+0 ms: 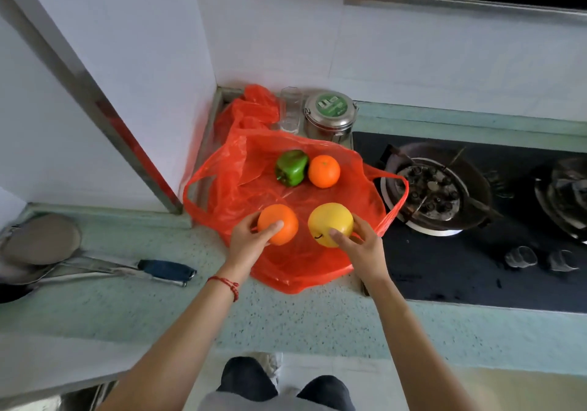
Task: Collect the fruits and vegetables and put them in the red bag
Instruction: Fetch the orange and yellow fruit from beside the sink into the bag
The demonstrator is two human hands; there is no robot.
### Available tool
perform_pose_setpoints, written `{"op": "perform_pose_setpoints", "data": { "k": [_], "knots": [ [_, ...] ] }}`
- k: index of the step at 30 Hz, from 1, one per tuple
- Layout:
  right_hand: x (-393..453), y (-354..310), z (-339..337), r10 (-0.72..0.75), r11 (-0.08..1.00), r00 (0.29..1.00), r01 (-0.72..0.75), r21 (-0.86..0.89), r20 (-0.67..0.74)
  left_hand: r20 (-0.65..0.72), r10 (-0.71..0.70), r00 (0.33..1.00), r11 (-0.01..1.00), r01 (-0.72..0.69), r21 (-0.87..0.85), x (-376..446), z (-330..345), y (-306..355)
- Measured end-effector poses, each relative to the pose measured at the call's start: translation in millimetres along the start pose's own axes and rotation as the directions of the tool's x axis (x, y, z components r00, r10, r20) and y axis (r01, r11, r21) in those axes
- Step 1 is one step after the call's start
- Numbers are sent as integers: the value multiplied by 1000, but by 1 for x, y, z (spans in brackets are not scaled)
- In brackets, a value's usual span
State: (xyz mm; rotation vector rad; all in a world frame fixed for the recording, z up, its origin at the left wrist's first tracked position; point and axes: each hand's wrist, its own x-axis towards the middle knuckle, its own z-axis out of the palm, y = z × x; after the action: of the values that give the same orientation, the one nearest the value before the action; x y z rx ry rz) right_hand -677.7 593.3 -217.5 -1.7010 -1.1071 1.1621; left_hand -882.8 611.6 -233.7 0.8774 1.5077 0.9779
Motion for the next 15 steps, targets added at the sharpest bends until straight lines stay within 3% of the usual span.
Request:
{"op": "perform_pose_setpoints", "data": {
  "k": [6,15],
  "knots": [
    [42,-7,13,25,994,996,-34,-108,-82,31,-34,999,999,33,34,46,15,11],
    [88,-3,18,81,978,996,-88,-191,-46,-57,-19,998,985,29,170,89,37,8]
  ]
}}
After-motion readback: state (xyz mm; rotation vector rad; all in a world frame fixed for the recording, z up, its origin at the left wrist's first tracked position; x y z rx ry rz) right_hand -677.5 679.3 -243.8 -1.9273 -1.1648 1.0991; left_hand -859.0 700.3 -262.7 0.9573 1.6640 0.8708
